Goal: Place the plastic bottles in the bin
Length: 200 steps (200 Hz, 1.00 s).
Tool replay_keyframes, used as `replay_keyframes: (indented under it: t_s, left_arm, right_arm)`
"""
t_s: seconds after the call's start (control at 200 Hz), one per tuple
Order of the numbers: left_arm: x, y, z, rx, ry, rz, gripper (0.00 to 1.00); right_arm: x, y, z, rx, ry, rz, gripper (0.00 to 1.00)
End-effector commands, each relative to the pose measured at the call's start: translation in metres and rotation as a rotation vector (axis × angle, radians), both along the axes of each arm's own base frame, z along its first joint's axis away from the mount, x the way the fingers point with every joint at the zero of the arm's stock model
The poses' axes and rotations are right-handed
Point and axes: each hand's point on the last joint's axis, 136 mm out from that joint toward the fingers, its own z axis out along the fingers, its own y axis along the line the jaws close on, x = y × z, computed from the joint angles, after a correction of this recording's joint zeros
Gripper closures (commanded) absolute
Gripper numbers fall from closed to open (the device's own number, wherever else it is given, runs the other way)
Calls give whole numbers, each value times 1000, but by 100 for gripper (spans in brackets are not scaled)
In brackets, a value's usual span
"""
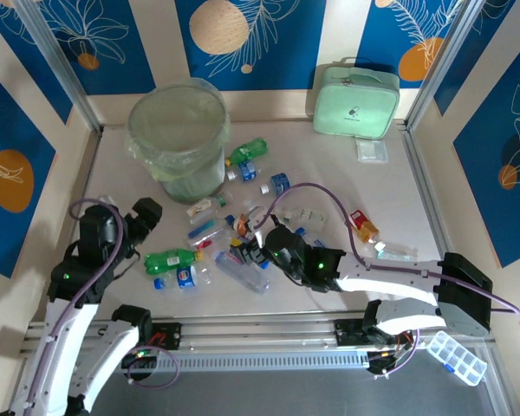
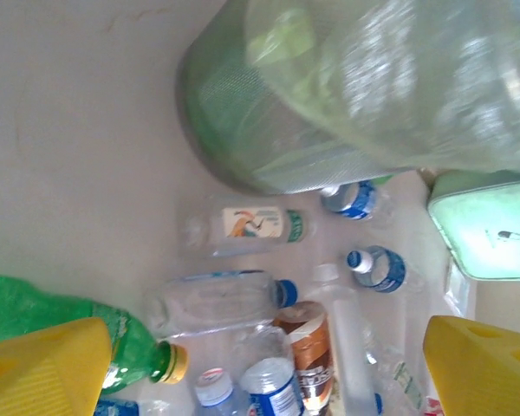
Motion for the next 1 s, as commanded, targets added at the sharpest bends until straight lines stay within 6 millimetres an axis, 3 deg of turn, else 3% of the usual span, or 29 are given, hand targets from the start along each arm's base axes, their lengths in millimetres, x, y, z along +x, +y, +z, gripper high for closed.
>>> replay_keyframes:
  t_s: [0.0, 0.1, 0.24, 0.42, 0.585, 0.66, 0.775, 0.885, 0.995]
  left_arm:
    - [4, -9, -20, -40, 19, -18, 8]
    - [7, -17, -40, -45, 42, -57, 8]
    - [10, -29, -64, -21, 65, -110, 9]
    - [18, -62, -85, 96, 82, -249, 10]
    - [22, -97, -99, 180, 77, -375, 9]
    - [21, -107, -103, 147, 67, -409, 9]
    - [16, -107, -102, 136, 40, -418, 9]
    - [12, -104, -96, 121, 7, -416, 9]
    - [10, -102, -90, 112, -14, -410, 9]
  right_arm:
    - [2, -6, 16, -31, 0, 3, 21]
    - [2, -17, 24, -73, 53, -20, 25]
    - [5, -45, 18, -161, 134, -119, 28]
    - [25, -114, -3, -233, 292, -365, 28]
    - [45, -185, -15, -186, 382, -628, 20]
    - [55, -230, -21, -131, 427, -807, 15]
    - [64, -278, -40, 14, 557, -989, 11]
    - [62, -313, -56, 157, 687, -1185, 5]
    - [58, -326, -65, 375, 794, -1321, 5]
